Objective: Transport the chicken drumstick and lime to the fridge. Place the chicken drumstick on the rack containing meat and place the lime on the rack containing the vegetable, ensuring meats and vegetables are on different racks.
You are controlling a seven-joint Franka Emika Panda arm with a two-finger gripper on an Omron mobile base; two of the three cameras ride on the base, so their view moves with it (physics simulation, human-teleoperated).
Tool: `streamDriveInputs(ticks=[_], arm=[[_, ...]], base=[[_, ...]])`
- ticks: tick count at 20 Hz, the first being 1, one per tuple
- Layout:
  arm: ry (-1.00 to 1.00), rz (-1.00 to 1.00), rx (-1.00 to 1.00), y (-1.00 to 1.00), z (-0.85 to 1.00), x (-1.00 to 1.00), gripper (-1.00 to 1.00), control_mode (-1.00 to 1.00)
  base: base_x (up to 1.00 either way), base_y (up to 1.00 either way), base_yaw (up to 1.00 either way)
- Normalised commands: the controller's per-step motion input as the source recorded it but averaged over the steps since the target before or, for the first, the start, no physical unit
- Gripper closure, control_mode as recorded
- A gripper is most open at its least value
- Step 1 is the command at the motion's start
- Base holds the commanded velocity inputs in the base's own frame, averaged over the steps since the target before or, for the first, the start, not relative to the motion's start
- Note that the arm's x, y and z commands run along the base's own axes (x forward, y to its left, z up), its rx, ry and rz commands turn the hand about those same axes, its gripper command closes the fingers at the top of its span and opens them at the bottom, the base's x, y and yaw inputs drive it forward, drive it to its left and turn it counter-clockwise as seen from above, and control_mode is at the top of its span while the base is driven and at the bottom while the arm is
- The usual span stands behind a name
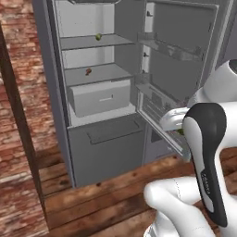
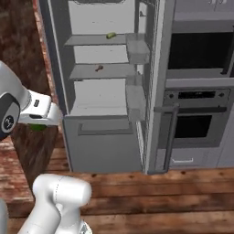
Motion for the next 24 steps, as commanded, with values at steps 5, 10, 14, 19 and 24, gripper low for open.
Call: streamDriveInputs(ticks=[5,10,14,19,24], arm=[[0.00,0.00,0.00,0.00,0.00,0.00,1.00,1.00],[0.00,0.00,0.00,0.00,0.00,0.00,1.00,1.00],[0.00,0.00,0.00,0.00,0.00,0.00,1.00,1.00],[0.00,0.00,0.00,0.00,0.00,0.00,1.00,1.00],[0.00,0.00,0.00,0.00,0.00,0.00,1.00,1.00]], base=[[1.00,0.28,0.02],[1.00,0.23,0.00],[1.00,-0.03,0.01],[1.00,0.02,0.00],[1.00,0.00,0.00]])
